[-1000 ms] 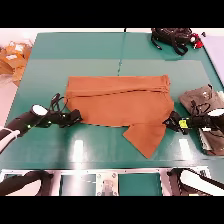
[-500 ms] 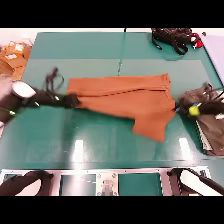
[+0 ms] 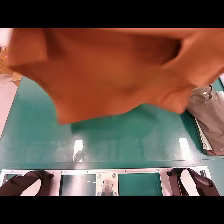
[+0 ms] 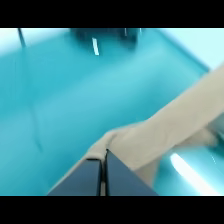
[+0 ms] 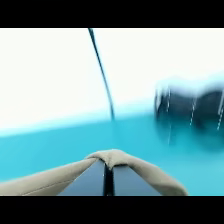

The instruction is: Fold the shirts.

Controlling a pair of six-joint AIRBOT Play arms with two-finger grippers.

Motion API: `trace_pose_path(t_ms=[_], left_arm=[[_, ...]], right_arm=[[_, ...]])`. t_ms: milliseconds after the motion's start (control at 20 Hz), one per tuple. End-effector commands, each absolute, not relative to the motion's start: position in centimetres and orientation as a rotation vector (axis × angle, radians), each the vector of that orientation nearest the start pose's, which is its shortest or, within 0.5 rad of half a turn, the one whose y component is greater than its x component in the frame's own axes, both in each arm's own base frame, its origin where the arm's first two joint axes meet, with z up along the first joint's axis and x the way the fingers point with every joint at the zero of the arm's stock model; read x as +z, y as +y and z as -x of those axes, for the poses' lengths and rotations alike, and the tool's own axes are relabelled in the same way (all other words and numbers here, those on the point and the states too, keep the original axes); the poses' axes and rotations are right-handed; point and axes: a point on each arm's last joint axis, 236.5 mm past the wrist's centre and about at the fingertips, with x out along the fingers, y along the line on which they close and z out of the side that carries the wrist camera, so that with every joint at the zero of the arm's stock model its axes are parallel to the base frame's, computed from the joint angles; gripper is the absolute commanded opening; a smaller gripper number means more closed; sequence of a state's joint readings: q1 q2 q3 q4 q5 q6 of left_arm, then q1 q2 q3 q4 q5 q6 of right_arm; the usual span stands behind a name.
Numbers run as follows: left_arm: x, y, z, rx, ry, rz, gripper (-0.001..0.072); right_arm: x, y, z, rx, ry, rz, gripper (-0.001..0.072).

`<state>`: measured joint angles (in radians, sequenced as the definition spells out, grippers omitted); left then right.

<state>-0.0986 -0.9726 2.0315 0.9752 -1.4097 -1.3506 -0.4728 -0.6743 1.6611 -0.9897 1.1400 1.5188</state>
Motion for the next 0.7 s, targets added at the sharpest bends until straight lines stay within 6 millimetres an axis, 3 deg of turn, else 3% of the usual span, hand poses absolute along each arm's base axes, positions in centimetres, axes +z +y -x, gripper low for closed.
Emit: trace_pose_path(t_ms=[0, 150, 300, 350, 500, 650], left_arm=[[52.0, -14.6, -18.9, -0.671, 0.071, -0.111, 0.0026], [51.0, -13.4, -19.4, -0.613, 0.095, -0.124, 0.0026], [47.0, -13.3, -23.4, -0.596, 0.224, -0.098, 0.0026], [44.7, -13.5, -25.3, -0.599, 0.288, -0.091, 0.0026], [35.4, -14.4, -31.9, -0.627, 0.526, -0.068, 0.0026], [25.2, -14.9, -39.0, -0.624, 0.724, -0.026, 0.0026]], right_arm=[[54.4, 2.6, -18.4, 0.015, -0.167, -0.157, 0.0014], [53.7, 2.7, -18.7, 0.019, -0.133, -0.159, 0.0014], [49.1, 1.3, -22.6, 0.032, 0.014, -0.232, 0.0014], [46.7, 0.9, -24.6, 0.053, 0.079, -0.27, 0.0015], [38.3, 0.1, -31.2, 0.148, 0.255, -0.401, 0.0015], [27.3, -2.5, -38.2, 0.113, 0.405, -0.519, 0.0015]])
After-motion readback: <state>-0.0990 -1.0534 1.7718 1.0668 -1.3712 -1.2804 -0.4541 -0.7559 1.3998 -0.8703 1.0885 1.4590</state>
